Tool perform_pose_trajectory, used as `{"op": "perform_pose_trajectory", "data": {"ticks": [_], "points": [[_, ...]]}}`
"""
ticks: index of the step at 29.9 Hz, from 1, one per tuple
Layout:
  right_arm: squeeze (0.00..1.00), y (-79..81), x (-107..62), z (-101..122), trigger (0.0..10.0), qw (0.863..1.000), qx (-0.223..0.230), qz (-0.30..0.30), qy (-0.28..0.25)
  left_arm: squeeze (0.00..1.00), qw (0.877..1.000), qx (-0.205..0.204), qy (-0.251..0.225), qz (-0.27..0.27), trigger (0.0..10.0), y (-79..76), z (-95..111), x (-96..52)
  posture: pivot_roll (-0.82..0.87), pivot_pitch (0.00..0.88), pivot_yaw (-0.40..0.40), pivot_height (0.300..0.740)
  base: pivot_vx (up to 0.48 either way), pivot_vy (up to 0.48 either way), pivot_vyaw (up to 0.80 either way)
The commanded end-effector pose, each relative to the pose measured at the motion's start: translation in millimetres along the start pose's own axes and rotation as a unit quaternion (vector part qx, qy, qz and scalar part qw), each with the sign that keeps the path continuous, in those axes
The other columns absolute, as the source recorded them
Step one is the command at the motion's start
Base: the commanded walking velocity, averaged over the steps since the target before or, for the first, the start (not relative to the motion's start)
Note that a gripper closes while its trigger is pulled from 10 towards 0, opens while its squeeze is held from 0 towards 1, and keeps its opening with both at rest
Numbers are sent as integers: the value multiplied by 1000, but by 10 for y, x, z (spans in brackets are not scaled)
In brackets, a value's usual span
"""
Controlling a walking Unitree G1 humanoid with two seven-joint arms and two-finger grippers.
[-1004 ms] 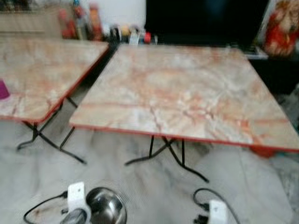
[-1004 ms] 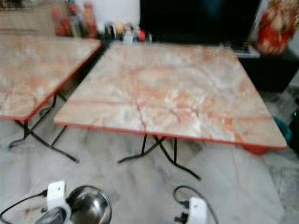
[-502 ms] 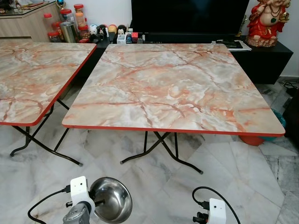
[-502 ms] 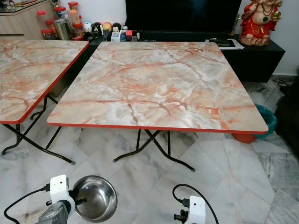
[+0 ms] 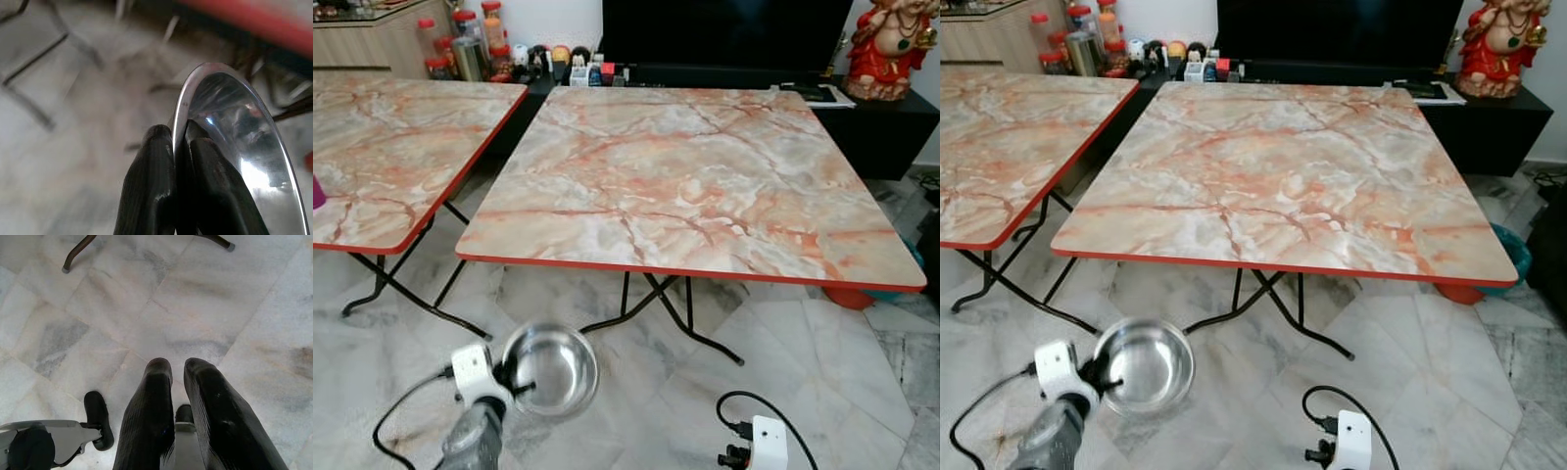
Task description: Setting the table
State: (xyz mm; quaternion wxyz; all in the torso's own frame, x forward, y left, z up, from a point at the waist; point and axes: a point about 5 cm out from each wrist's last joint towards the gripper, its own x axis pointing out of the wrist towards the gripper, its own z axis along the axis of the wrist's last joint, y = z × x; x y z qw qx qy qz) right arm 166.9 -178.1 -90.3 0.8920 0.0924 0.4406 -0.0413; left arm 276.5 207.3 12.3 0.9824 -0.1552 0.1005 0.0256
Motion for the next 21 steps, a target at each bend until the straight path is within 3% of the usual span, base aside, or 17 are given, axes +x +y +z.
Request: {"op": "perform_pose_trajectory", "data": {"ticks": [1, 8, 10, 16, 21], "points": [[0, 10, 12, 46, 10000, 1000, -5, 4, -4, 0, 999, 5, -11, -53, 10000, -141, 71, 28, 47, 0, -15, 740, 0, 0, 0], [0, 4, 12, 54, 10000, 1000, -7, 4, -5, 0, 990, 9, 1, -138, 10000, -261, 96, -60, 46, 0, -15, 740, 0, 0, 0], [0, -4, 9, 45, 10000, 1000, -10, 5, -3, 0, 985, 7, -8, -175, 10000, -340, 194, -71, 51, 0, -20, 740, 0, 0, 0], [0, -13, 9, 50, 10000, 1000, -12, 5, -4, 0, 978, -40, -79, -190, 10000, -587, 601, 58, 51, 0, -23, 740, 0, 0, 0], [0, -26, 13, 93, 10000, 1000, -4, 0, -15, 0, 972, -58, -116, -197, 10000, -773, 822, 144, 36, 0, -19, 740, 0, 0, 0]]}}
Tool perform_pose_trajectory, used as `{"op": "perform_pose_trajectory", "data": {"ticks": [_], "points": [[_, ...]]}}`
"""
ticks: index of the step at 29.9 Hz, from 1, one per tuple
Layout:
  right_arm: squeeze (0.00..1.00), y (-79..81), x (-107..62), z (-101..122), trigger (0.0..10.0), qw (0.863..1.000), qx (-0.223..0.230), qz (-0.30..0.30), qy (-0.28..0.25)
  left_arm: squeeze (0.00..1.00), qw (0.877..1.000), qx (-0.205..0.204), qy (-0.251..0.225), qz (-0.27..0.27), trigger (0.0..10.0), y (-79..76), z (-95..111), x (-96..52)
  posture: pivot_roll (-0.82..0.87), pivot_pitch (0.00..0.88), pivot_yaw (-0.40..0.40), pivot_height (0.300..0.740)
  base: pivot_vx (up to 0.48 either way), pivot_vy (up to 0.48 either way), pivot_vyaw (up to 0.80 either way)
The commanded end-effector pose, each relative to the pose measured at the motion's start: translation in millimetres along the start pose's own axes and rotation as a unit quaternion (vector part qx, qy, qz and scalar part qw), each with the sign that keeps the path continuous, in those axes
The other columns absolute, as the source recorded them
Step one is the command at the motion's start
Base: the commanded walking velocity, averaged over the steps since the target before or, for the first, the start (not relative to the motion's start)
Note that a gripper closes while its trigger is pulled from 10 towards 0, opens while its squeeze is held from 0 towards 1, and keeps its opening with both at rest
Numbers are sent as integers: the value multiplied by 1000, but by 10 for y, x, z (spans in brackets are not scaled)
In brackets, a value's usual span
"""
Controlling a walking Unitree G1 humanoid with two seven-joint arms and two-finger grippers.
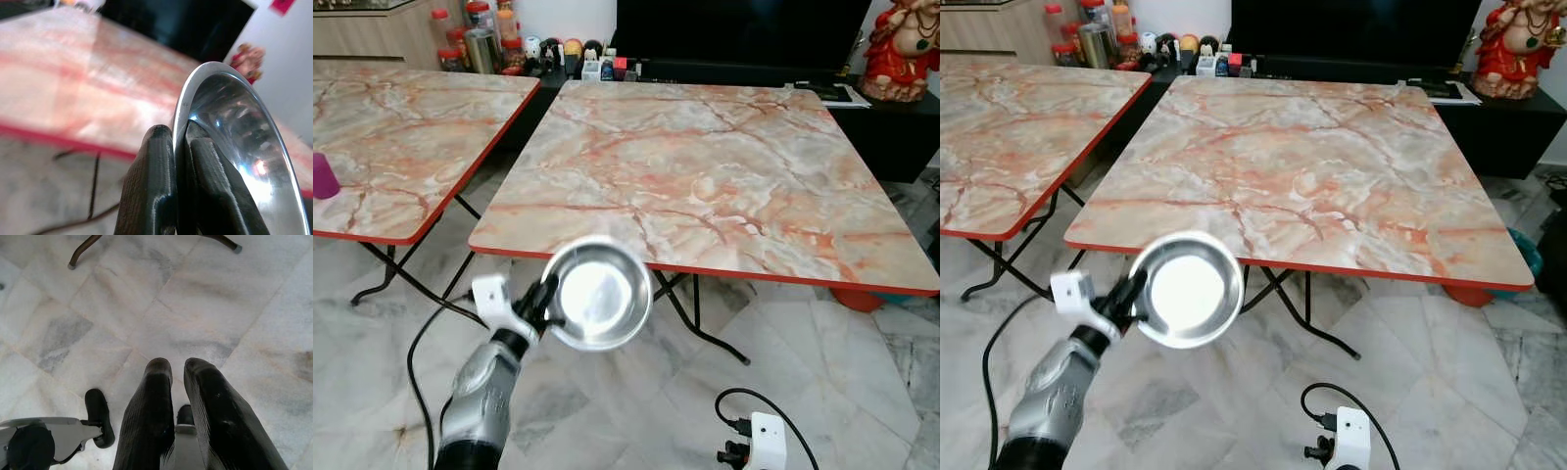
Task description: Setting the table
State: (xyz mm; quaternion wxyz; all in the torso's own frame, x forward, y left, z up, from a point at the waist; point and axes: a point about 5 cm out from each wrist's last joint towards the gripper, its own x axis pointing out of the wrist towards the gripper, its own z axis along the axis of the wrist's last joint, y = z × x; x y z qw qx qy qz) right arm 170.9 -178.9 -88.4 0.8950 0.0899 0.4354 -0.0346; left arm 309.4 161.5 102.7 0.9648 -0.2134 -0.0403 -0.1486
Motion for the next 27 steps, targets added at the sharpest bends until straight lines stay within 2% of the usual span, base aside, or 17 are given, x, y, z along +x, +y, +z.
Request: {"op": "perform_pose_trajectory", "data": {"ticks": [1, 6, 8, 9, 11, 13, 17, 19, 27], "points": [[0, -36, 7, 63, 10000, 1000, 3, -8, -11, 0, 1000, -8, -20, 1, 10000, -98, 97, 126, 34, 0, -19, 740, 300, 0, 0], [0, -37, 11, 72, 10000, 1000, 13, -13, -11, 0, 999, -27, -30, 9, 10000, -201, 113, 272, 36, 0, -21, 740, 378, 0, 0], [0, -36, 12, 71, 10000, 1000, 14, -13, -10, 0, 999, -25, -24, 3, 10000, -246, 90, 303, 35, 0, -21, 740, 480, 0, -438], [0, -30, 13, 71, 10000, 1000, 15, -13, -9, 0, 1000, -23, -18, -5, 10000, -318, 61, 353, 32, 0, -18, 740, 480, 0, -669], [0, -26, 14, 72, 10000, 1000, 15, -13, -9, 0, 999, -28, -17, -6, 10000, -350, 54, 378, 30, 0, -17, 740, 480, 0, -750], [0, -18, 16, 71, 10000, 1000, 17, -14, -9, 0, 999, -39, -16, -13, 10000, -449, 42, 446, 23, 0, -11, 740, 480, 0, -788], [0, -16, 16, 72, 10000, 1000, 17, -14, -9, 0, 999, -39, -16, -12, 10000, -458, 41, 456, 23, 0, -11, 740, 480, 0, -788], [0, -32, 6, 49, 10000, 999, 22, -19, -12, 0, 999, -38, -9, -23, 10000, -499, 20, 480, 18, 0, -4, 740, 480, 0, 0], [0, -27, 2, 44, 10000, 1000, 8, -17, -15, 0, 999, -35, -11, -18, 10000, -478, 34, 482, 21, 0, -2, 740, 480, 0, 0]]}}
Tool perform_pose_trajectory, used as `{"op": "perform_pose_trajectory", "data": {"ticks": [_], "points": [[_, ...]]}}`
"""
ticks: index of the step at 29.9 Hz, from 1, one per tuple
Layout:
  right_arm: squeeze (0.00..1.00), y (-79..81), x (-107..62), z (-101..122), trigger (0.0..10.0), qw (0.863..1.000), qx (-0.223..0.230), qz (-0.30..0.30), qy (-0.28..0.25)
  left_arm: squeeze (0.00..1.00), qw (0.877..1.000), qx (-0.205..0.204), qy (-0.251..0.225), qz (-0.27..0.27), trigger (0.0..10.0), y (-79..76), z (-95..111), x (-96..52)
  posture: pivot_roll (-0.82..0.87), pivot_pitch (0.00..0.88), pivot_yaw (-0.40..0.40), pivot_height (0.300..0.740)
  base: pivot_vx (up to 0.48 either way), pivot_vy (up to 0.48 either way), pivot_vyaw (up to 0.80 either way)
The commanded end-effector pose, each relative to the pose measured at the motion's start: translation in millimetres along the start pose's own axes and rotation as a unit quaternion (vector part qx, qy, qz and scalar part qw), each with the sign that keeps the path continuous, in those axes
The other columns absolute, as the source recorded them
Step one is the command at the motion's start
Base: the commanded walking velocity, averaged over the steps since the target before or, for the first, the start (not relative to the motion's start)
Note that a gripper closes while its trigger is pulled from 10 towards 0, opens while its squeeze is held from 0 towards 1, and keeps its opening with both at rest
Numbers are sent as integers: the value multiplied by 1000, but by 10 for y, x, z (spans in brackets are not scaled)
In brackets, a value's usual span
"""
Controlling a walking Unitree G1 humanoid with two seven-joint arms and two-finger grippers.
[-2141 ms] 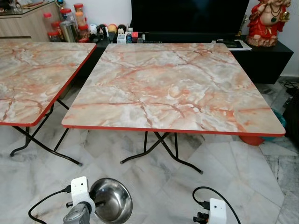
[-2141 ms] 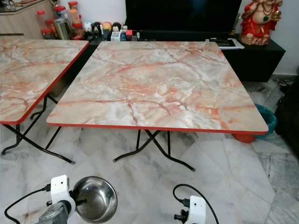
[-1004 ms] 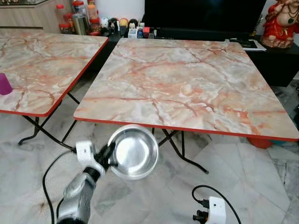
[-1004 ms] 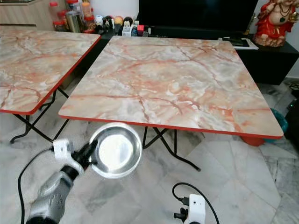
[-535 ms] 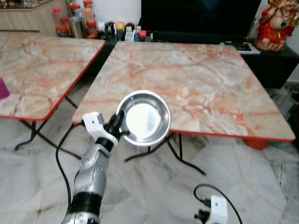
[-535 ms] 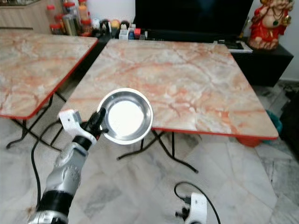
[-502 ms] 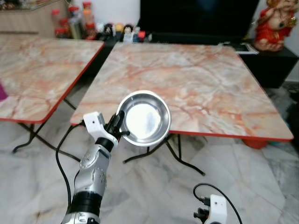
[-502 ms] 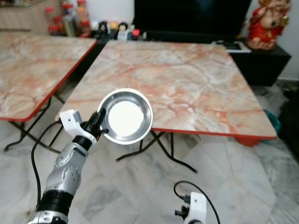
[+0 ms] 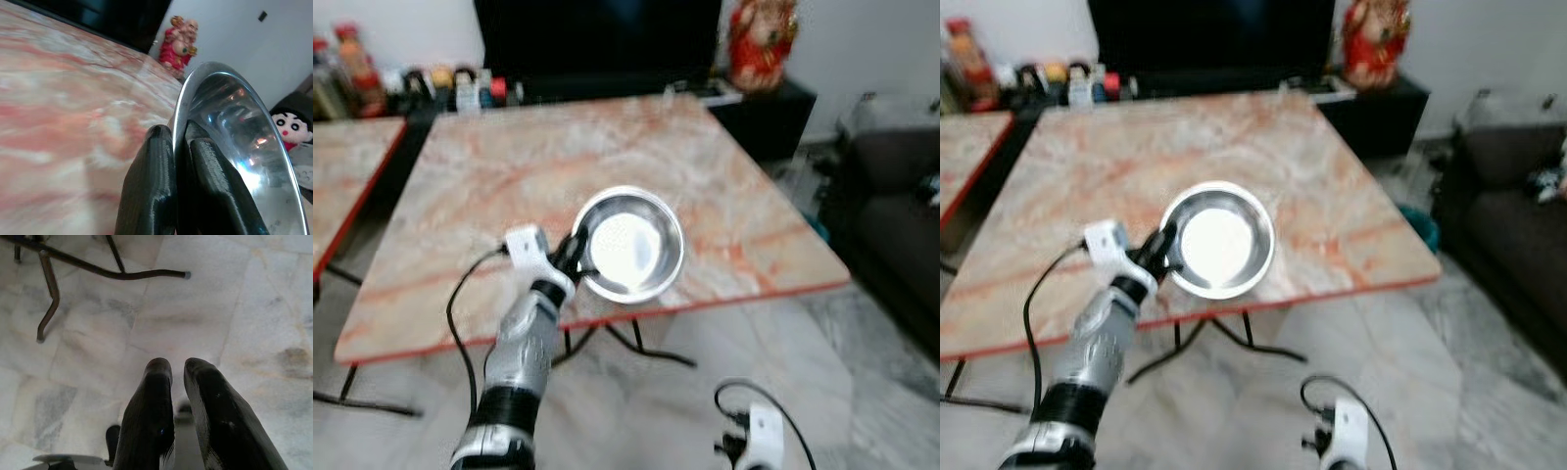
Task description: Setting the table
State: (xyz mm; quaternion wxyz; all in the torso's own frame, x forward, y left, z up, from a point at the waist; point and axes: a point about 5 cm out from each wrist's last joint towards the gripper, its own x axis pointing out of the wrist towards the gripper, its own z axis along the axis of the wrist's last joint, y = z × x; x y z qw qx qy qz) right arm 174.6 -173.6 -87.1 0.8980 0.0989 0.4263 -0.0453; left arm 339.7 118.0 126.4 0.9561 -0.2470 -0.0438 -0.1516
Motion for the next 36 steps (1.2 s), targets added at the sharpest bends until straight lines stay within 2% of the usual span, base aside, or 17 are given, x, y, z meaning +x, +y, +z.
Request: {"op": "perform_pose_trajectory", "data": {"ticks": [1, 6, 12, 15, 19, 23, 24, 27, 29, 32, 36], "points": [[0, -84, -11, 25, 10000, 1000, -9, -12, -8, 0, 1000, -1, -3, -14, 10000, -100, 3, 44, 21, 0, -2, 740, 480, 0, 0], [0, -55, -10, 17, 10000, 1000, -1, -6, -10, 0, 1000, -1, -8, -12, 10000, -112, 15, 41, 22, 0, -5, 740, 430, 0, 626], [0, -75, -15, 6, 10000, 1000, -2, -4, -6, 0, 1000, -1, -16, 4, 10000, -120, 45, 42, 22, 0, -9, 740, 0, 0, 0], [0, -88, -18, 3, 10000, 1000, -4, -5, -6, 0, 999, -14, -29, 44, 10000, -69, 94, 7, 19, 0, -9, 740, 0, 0, 0], [0, -100, -21, 1, 10000, 1000, -4, -6, -6, 0, 998, -16, -27, 48, 10000, -69, 99, -33, 22, 0, -12, 740, 0, 0, 0], [0, -104, -20, 6, 10000, 1000, -6, -5, -5, 0, 997, -36, 5, 63, 10000, -45, 77, -149, 27, 0, -15, 740, 0, 0, 0], [0, -106, -19, 7, 10000, 1000, -5, -5, -5, 0, 996, -32, 19, 83, 10000, -7, 66, -176, 36, 0, -17, 740, 0, 0, 0], [0, -105, -18, 7, 10000, 1000, -5, -5, -4, 0, 993, -39, 21, 108, 10000, 40, 87, -219, 36, 0, -15, 740, 0, 0, 0], [0, -106, -18, 8, 10000, 1000, -5, -5, -4, 0, 992, -45, 22, 116, 10000, 51, 93, -233, 38, 0, -17, 740, 0, 0, 0], [0, -95, -17, -2, 10000, 1000, -9, -1, 0, 0, 986, -17, 56, 156, 10000, 92, 93, -267, 48, 0, -19, 740, 0, 0, 0], [0, -84, -16, -3, 10000, 1000, -12, 1, 2, 0, 980, -41, 62, 183, 10000, 110, 119, -271, 47, 0, -19, 740, 0, 0, 0]]}}
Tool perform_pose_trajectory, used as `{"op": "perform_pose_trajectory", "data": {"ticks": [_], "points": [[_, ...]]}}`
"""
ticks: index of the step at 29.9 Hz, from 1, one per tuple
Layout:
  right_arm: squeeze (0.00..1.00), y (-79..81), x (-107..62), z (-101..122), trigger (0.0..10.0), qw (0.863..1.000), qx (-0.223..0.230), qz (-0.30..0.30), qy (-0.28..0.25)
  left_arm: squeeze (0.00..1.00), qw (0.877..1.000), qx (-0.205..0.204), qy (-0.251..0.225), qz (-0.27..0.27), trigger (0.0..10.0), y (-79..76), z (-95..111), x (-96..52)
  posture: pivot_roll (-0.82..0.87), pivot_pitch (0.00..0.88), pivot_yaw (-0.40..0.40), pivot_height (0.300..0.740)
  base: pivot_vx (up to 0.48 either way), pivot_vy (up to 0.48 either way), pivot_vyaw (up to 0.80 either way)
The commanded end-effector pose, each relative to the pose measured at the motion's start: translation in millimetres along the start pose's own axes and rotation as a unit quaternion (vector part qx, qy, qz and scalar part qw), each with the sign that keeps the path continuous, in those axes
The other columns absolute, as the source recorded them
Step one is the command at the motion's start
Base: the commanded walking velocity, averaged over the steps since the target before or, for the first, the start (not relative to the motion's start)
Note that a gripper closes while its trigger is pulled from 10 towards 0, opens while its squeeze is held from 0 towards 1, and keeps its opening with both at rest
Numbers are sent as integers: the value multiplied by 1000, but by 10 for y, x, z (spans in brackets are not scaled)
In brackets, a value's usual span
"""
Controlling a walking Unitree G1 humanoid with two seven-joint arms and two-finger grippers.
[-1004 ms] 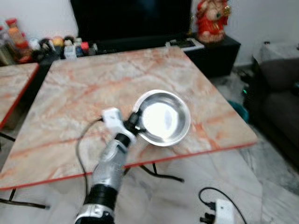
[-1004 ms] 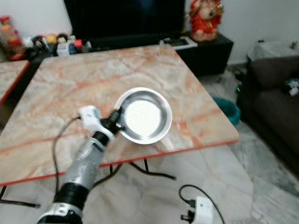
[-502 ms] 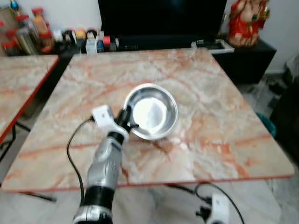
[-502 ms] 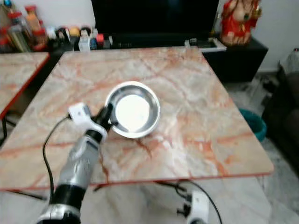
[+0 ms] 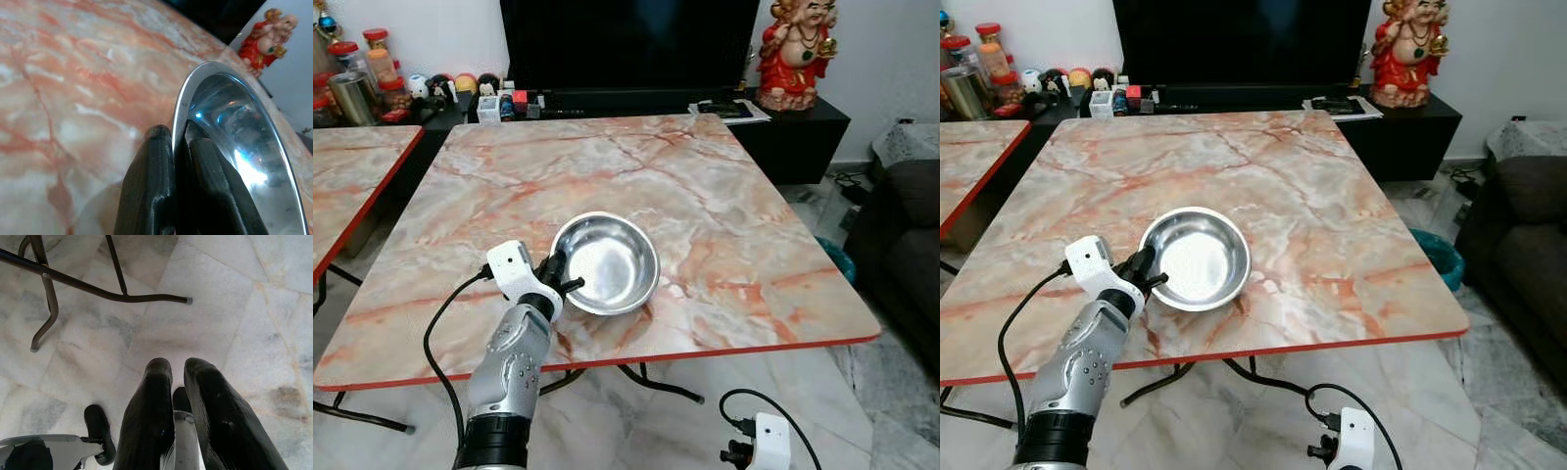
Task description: Setting the table
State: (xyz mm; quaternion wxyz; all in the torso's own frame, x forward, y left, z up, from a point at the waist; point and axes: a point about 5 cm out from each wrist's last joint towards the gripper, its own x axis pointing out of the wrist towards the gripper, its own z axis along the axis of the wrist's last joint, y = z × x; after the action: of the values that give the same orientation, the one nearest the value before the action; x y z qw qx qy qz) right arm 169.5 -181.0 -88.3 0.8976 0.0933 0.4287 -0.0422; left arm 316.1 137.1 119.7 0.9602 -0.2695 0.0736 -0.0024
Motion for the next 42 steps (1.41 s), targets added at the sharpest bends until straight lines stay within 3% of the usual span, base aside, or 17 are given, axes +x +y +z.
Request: {"op": "perform_pose_trajectory", "data": {"ticks": [1, 10, 17, 21, 23, 29, 31, 39, 42], "points": [[0, -1, 7, 27, 10000, 1000, -5, 1, -1, 0, 999, -23, -3, 24, 10000, 2, 87, -2, 47, 0, -19, 740, 0, 0, 0], [0, 6, 9, 26, 10000, 1000, -3, 2, 0, 0, 995, -34, -15, 97, 10000, 139, 169, 39, 42, 0, -18, 740, 0, 0, 0], [0, 8, 5, 8, 10000, 1000, -3, 2, 2, 0, 993, -43, -27, 105, 10000, 155, 228, 52, 44, 0, -20, 740, 0, 0, 0], [0, 11, 4, 9, 10000, 1000, -10, 1, 0, 0, 996, 1, -49, 68, 10000, 58, 299, 101, 41, 0, -18, 740, 0, 0, 0], [0, 7, 4, 15, 10000, 1000, -16, -2, -1, 0, 998, 4, -56, 42, 10000, -11, 315, 130, 37, 0, -17, 740, 0, 0, 0], [0, -10, 7, 28, 10000, 1000, 0, -7, -2, 0, 997, -52, -32, -35, 10000, -165, 212, 220, 40, 0, -25, 740, 0, 0, 0], [0, -6, 6, 22, 10000, 1000, -1, -5, 0, 0, 997, -66, -22, -39, 10000, -177, 162, 250, 38, 0, -22, 740, 0, 0, 0], [0, 2, 8, 23, 10000, 1000, 2, -5, 0, 0, 999, -41, -24, 17, 10000, -48, 149, 305, 26, 0, -13, 740, 0, 0, 0], [0, 3, 1, -5, 10000, 1000, 3, -5, 3, 0, 998, -54, -22, 35, 10000, 19, 136, 309, 31, 0, -15, 740, 0, 0, 0]]}}
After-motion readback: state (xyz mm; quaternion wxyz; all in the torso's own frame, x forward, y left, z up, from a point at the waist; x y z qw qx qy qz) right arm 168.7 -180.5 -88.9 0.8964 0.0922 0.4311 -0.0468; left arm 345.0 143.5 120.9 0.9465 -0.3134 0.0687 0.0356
